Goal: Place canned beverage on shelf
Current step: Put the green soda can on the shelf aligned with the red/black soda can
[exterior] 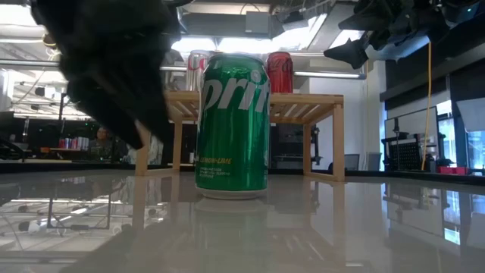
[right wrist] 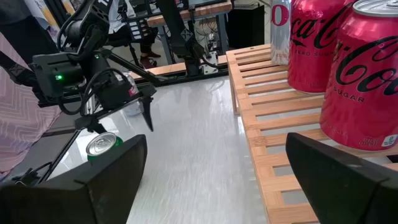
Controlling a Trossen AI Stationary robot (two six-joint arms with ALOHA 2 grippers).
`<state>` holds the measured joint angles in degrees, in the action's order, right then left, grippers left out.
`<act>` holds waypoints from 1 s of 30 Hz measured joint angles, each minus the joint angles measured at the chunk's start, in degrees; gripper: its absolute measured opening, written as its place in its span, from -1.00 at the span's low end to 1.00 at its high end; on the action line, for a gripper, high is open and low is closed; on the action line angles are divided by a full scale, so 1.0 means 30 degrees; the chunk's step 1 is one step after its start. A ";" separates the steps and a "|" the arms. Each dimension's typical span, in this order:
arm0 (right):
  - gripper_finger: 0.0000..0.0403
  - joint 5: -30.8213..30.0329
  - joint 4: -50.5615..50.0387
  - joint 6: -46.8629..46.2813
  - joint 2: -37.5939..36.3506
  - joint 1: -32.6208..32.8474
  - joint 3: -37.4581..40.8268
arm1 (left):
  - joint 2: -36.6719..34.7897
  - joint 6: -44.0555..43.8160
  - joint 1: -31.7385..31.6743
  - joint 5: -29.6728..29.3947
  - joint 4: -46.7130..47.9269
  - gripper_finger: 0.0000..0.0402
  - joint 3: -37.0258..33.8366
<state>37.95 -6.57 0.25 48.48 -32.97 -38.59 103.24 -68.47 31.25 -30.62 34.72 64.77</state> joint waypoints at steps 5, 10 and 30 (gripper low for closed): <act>0.88 0.0000 0.0000 0.0000 0.0003 -0.0005 0.0000 | 0.0000 0.0903 0.0393 0.2431 -0.0802 0.97 0.0000; 0.88 0.0000 0.0000 0.0000 -0.0003 -0.0007 0.0000 | -0.0046 0.1834 0.0351 0.2683 -0.3025 0.97 0.0000; 0.88 0.0000 -0.0007 0.0000 0.0010 -0.0007 0.0000 | -0.7062 0.8257 -0.3074 0.2252 -0.3863 0.97 0.0010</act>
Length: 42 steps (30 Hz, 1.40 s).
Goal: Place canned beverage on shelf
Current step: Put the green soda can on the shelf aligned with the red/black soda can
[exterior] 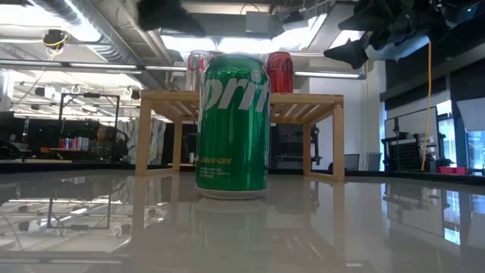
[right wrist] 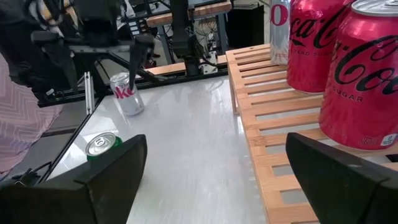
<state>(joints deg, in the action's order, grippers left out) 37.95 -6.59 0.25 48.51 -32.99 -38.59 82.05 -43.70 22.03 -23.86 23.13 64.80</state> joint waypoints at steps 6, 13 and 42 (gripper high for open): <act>0.88 0.0000 -0.0009 0.0000 0.0000 0.0007 0.0000 | 0.0942 0.5778 -0.0643 -0.0199 -0.2722 0.97 0.0026; 0.88 -0.0001 -0.0008 0.0001 0.0000 0.0000 0.0000 | 0.2501 0.6704 -0.0681 0.0842 -0.2745 0.97 0.0019; 0.88 -0.0007 -0.0018 0.0007 0.0000 0.0000 0.0000 | 0.6906 0.6635 -0.0660 0.3791 -0.3765 0.97 -0.0003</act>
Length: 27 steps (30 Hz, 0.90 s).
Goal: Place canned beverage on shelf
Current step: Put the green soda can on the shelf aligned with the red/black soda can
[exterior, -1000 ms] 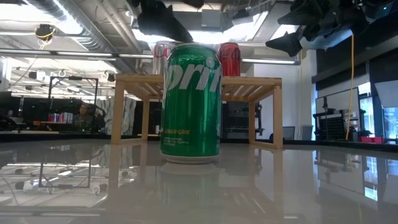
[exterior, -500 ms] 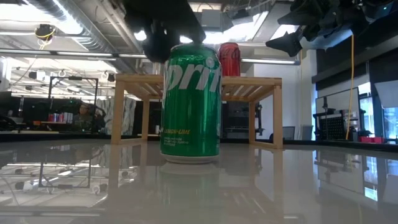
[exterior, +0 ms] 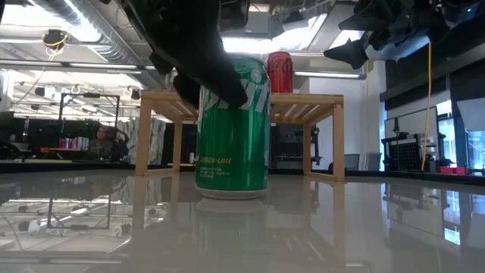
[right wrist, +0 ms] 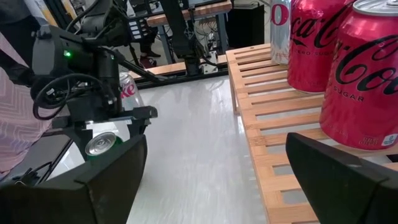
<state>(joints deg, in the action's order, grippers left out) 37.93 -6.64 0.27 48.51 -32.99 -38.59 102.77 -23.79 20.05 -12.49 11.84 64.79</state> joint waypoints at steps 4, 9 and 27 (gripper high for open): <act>0.88 0.0004 0.0003 -0.0004 0.0000 0.0000 0.0000 | 0.0018 -0.0006 0.0000 -0.0007 -0.0043 0.97 0.0000; 0.88 0.0007 0.0003 0.0000 0.0000 0.0000 0.0000 | 0.0018 -0.0036 0.0000 -0.0160 -0.0211 0.97 0.0000; 0.88 0.0000 0.0003 0.0000 0.0000 0.0006 0.0000 | 0.0011 -0.0058 -0.0005 -0.0865 -0.0687 0.47 0.0000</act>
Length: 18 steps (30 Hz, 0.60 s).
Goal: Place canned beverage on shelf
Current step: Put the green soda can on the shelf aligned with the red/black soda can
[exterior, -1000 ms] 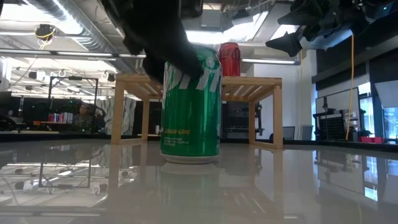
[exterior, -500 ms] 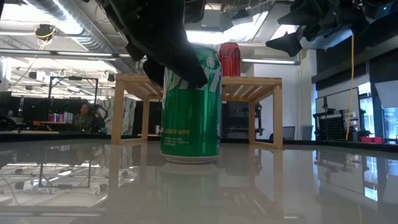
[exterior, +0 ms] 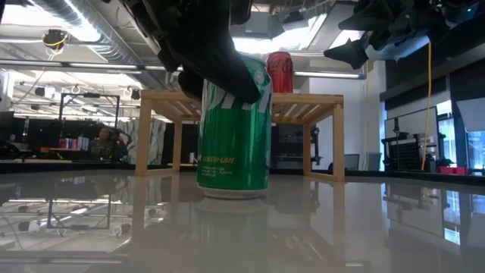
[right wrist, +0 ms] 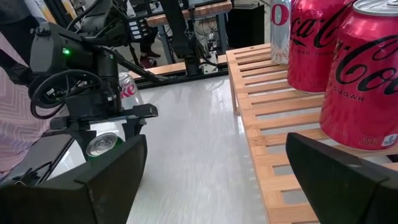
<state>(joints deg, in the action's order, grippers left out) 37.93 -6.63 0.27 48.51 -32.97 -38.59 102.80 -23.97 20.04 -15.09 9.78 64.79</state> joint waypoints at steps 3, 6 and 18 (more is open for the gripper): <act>0.88 0.0002 0.0000 0.0000 0.0000 0.0001 0.0000 | -0.0009 0.0012 -0.0062 0.0335 -0.0044 0.42 0.0000; 0.88 0.0003 0.0000 0.0000 0.0000 -0.0003 -0.0003 | -0.0021 -0.0392 -0.0230 0.0836 0.0012 0.42 0.0090; 0.88 0.0000 0.0000 0.0000 0.0000 -0.0006 0.0000 | 0.0000 0.0272 -0.2147 0.2383 0.3624 0.44 0.3943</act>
<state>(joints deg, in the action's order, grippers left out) 37.93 -6.63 0.27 48.51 -32.99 -38.59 102.80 -23.15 13.60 -7.94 20.65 76.62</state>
